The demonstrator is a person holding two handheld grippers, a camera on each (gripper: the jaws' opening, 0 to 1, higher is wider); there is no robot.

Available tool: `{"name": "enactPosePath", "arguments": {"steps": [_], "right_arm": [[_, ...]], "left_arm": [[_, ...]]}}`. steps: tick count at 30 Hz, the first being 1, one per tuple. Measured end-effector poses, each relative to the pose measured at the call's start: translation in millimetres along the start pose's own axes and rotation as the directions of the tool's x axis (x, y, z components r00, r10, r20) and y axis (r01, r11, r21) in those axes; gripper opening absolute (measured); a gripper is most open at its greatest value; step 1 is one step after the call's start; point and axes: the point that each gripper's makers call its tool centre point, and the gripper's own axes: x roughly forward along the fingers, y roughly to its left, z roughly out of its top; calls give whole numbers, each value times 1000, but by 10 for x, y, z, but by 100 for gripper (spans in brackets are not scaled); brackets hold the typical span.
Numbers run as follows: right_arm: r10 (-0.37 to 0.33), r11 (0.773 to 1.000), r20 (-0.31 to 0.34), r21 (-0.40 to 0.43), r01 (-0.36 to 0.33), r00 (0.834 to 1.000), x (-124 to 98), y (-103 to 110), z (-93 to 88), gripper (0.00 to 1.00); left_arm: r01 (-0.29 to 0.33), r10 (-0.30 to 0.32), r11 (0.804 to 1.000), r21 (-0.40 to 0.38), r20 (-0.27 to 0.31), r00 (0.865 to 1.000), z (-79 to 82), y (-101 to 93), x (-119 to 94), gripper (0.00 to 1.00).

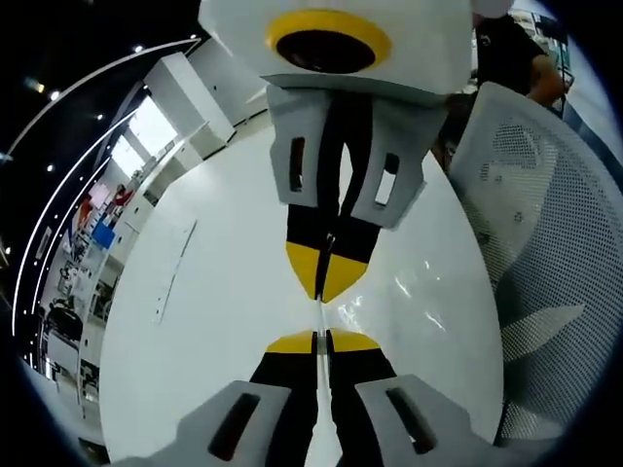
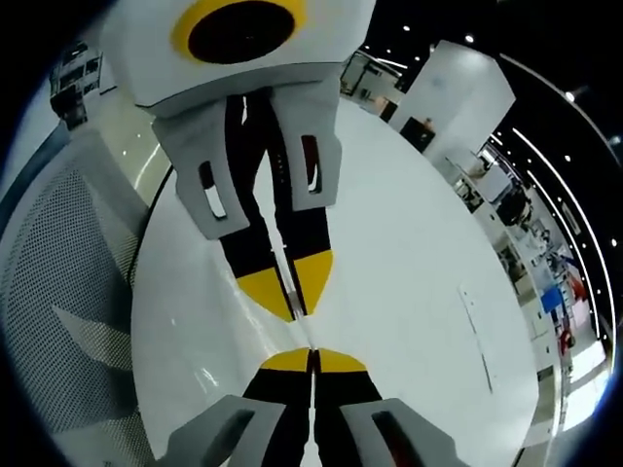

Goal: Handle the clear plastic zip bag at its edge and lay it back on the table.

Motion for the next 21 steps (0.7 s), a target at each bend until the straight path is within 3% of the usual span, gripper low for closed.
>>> {"name": "enactPosePath", "arguments": {"steps": [21], "right_arm": [[-2,998,-1,64,2,1000,28,-29,-45,0]], "left_arm": [[0,0,1000,-14,0,1000,-27,-2,-18,0]]}}
